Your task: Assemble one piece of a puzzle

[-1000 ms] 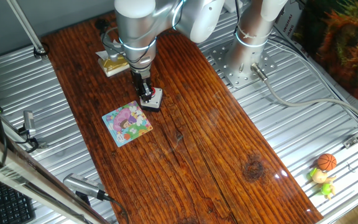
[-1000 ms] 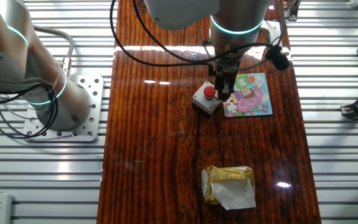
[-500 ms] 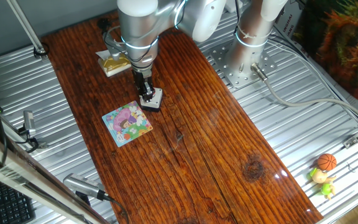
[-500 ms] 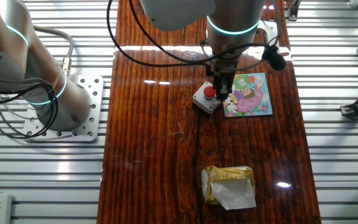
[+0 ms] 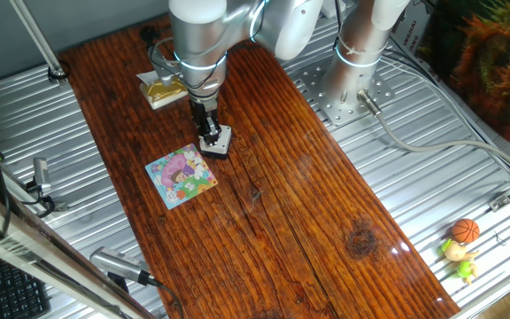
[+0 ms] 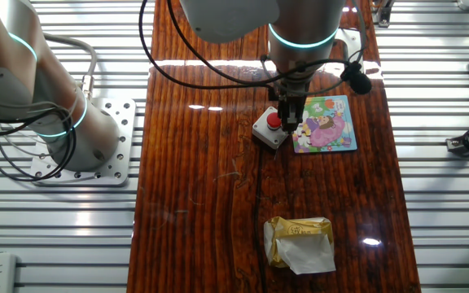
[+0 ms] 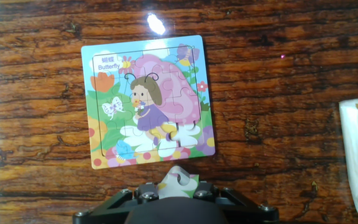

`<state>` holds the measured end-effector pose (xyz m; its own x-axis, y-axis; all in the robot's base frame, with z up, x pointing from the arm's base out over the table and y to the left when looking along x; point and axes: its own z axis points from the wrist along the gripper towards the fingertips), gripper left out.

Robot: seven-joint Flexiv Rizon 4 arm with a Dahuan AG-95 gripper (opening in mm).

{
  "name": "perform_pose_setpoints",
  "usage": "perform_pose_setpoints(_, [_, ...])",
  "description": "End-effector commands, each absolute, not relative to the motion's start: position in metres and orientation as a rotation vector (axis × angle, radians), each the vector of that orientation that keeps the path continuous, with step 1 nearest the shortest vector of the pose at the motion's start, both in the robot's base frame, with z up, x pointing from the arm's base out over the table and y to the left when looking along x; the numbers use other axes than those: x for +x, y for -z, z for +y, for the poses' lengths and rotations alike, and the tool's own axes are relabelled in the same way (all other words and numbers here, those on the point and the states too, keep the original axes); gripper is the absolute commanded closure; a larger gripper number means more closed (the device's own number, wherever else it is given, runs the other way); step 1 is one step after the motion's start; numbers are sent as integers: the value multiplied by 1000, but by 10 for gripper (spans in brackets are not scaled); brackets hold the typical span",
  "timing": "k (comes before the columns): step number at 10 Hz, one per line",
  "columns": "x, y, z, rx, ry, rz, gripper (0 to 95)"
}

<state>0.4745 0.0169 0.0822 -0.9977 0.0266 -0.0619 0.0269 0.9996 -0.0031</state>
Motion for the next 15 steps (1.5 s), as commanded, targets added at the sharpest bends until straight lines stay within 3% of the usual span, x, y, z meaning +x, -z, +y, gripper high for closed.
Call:
perform_pose_setpoints(1, [475,-82,17,52,4,3081,570])
perform_pose_setpoints(12, [477,-80,16,125,10,3075,570])
perform_pose_setpoints(13, [477,-79,16,129,10,3075,380])
perform_pose_setpoints(15, [477,-79,16,148,3,3075,380])
